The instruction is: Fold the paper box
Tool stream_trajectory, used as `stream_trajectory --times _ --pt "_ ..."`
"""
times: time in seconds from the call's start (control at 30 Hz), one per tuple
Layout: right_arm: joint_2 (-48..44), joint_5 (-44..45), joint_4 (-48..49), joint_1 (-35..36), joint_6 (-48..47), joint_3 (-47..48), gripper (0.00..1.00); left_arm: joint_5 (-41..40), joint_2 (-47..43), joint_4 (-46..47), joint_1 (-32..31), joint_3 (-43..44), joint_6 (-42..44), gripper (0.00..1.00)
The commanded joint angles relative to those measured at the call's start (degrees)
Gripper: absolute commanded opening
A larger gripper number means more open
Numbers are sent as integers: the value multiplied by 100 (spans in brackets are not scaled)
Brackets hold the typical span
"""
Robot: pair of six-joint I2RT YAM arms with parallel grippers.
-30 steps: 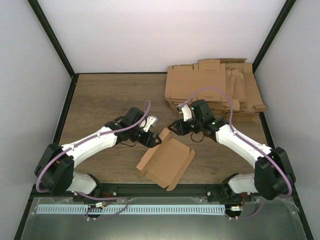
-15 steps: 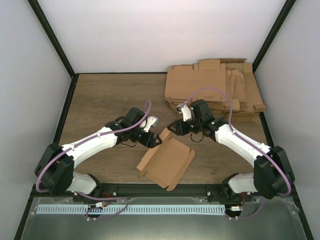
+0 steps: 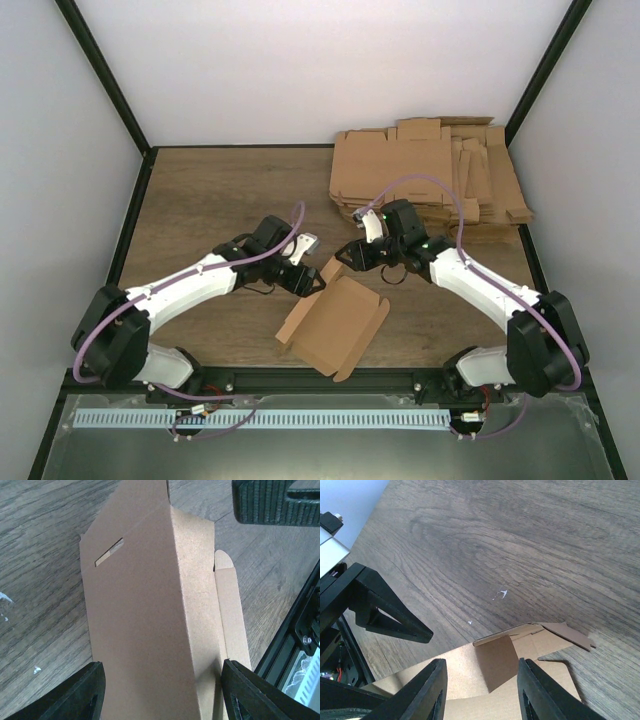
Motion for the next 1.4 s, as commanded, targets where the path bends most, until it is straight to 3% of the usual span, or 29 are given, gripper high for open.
stream_trajectory --times 0.0,0.53,0.93,1.37 --pt "55 72 47 23 -86 283 42 -174 161 -171 -35 50 51 66" --pt "31 116 13 14 -65 327 42 -184 183 -199 -45 80 68 66" --pt "-209 -484 211 -411 227 199 46 -177 198 -189 -100 116 48 64" --pt "451 -776 366 -413 143 258 46 -183 289 -155 -173 142 19 64"
